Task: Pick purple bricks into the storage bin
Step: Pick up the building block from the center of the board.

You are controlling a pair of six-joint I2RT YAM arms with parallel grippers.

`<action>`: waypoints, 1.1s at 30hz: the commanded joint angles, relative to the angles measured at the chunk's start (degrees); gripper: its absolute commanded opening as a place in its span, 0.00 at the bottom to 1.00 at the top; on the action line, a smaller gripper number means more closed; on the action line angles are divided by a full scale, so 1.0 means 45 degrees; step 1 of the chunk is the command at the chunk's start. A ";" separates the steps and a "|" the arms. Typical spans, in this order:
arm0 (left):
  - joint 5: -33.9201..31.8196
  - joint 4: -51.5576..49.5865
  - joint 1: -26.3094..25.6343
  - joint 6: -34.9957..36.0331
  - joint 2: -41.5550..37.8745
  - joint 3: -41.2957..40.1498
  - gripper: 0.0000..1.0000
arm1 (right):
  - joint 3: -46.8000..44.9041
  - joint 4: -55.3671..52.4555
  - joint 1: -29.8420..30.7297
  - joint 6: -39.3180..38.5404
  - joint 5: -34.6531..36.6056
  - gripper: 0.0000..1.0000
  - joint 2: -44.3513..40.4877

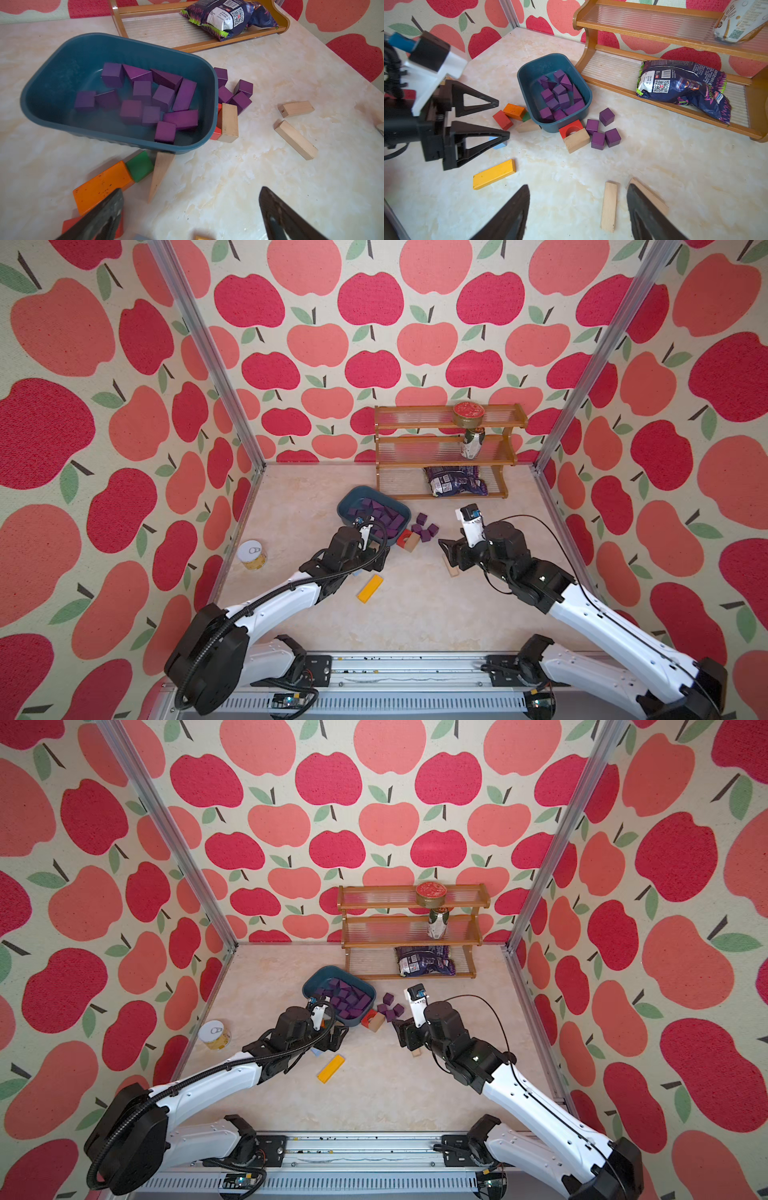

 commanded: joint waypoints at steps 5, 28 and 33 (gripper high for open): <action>-0.0750 0.0756 -0.0890 0.0334 0.2027 0.1827 0.99 | -0.1213 -0.0324 0.0055 0.0098 -0.0593 0.82 -0.2360; 0.0602 0.0202 -0.1940 0.0876 0.6843 0.6314 0.85 | -0.2356 -0.0268 0.0046 -0.0447 0.0645 0.99 -0.5794; 0.0844 0.0030 -0.1939 0.1071 0.7320 0.6706 0.67 | -0.2406 -0.0386 0.0046 -0.0372 0.0830 0.99 -0.6011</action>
